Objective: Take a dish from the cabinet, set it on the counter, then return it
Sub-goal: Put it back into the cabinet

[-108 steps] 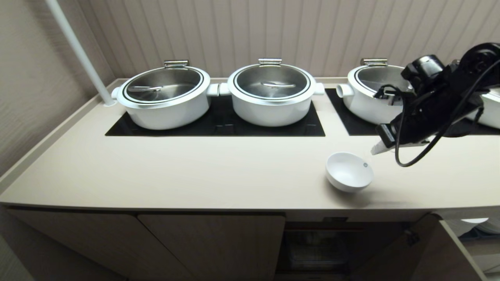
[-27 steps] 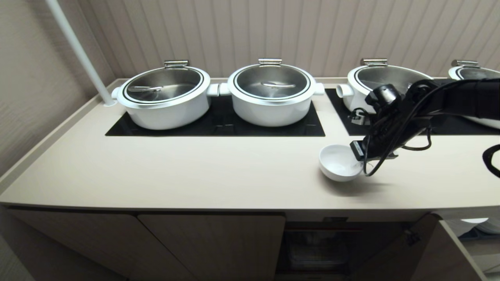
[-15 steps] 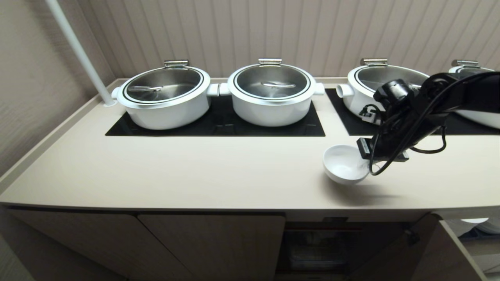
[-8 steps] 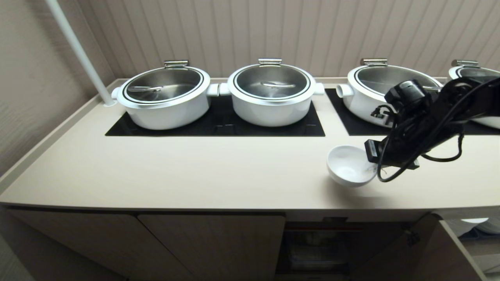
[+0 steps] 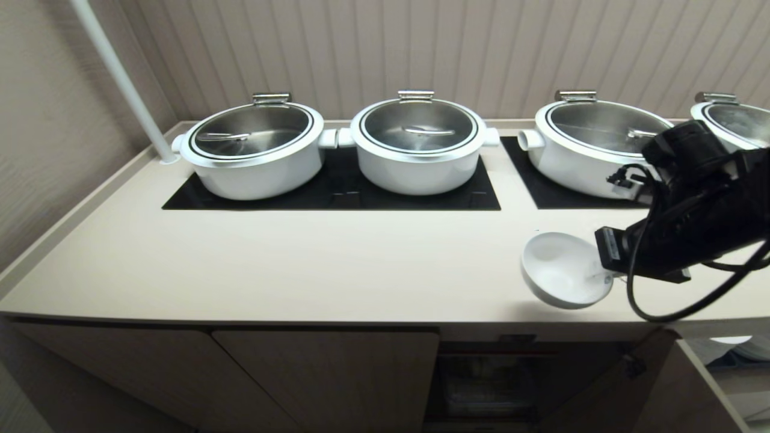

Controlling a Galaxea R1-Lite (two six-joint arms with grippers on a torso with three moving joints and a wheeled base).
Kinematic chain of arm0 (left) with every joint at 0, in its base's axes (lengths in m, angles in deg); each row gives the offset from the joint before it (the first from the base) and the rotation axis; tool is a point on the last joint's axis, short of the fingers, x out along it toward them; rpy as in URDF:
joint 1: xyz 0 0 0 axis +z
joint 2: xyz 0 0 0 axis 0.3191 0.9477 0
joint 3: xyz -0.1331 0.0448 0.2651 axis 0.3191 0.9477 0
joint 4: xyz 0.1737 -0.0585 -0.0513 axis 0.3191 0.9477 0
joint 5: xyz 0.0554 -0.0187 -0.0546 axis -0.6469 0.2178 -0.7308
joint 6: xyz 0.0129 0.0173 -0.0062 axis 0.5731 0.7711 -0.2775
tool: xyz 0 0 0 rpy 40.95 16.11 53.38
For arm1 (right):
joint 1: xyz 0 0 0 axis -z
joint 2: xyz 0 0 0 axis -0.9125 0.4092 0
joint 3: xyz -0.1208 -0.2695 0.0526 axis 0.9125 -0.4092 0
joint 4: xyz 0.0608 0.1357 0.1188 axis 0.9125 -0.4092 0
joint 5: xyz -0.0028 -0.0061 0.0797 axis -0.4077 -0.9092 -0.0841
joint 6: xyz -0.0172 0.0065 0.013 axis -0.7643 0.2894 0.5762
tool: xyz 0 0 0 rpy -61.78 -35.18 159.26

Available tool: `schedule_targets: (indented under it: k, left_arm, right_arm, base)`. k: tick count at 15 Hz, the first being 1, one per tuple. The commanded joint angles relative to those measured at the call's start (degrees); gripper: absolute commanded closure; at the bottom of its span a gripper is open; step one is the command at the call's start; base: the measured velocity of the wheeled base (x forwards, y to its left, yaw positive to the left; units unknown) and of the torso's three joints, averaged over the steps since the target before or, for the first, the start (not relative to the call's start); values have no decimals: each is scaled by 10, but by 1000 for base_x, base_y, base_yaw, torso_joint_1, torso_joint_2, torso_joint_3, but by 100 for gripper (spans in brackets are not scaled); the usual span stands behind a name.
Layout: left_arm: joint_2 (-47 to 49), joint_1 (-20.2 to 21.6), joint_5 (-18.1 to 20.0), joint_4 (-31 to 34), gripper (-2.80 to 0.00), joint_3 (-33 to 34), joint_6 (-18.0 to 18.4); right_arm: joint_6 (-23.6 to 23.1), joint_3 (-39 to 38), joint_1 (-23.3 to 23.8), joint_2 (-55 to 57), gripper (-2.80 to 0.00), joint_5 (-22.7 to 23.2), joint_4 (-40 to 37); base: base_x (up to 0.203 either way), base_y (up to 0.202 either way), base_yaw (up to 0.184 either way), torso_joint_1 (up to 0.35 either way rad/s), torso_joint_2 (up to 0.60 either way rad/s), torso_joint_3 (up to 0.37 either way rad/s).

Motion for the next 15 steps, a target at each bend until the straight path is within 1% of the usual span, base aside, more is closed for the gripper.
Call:
schedule_targets:
  k: [1, 4, 10, 15]
  left_arm:
    - [0, 0, 0, 0, 0, 0, 0]
    - [0, 0, 0, 0, 0, 0, 0]
    - [0, 0, 0, 0, 0, 0, 0]
    - [0, 0, 0, 0, 0, 0, 0]
  right_arm:
    - [0, -50, -4, -65, 0, 7, 4]
    - [-4, -117, -6, -121, 0, 12, 25]
    - [-2, -191, 3, -225, 0, 9, 22]
    - [-5, -302, 7, -319, 0, 9, 21]
  base:
    - [0, 0, 0, 0, 0, 0]
    - [0, 0, 0, 0, 0, 0]
    - [0, 0, 0, 0, 0, 0]
    - [0, 0, 0, 0, 0, 0]
